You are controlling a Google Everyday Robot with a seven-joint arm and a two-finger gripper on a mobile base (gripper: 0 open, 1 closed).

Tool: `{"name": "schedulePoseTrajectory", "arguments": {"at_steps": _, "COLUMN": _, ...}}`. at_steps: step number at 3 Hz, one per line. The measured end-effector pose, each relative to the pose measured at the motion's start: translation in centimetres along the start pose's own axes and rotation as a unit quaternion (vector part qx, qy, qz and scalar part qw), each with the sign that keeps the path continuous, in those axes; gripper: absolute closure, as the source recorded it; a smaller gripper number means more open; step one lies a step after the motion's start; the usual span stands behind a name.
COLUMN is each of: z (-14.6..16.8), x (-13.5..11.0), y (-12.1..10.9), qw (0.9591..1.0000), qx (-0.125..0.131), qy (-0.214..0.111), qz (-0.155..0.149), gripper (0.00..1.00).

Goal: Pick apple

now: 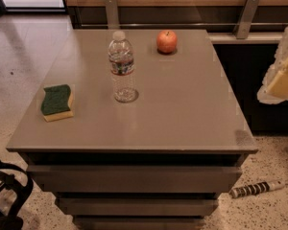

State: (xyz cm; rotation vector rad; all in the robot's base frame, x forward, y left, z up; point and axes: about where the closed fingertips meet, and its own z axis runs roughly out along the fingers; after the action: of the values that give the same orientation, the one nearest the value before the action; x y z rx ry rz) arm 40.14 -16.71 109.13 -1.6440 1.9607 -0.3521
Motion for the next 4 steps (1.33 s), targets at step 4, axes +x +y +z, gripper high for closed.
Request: {"name": "schedulePoseTrajectory", "arguments": {"at_steps": 4, "z": 6.1, "x": 3.8, "y": -7.1, "qw": 0.9893, "qx": 0.041, "qy": -0.095, "qz": 0.103, "gripper": 0.00}}
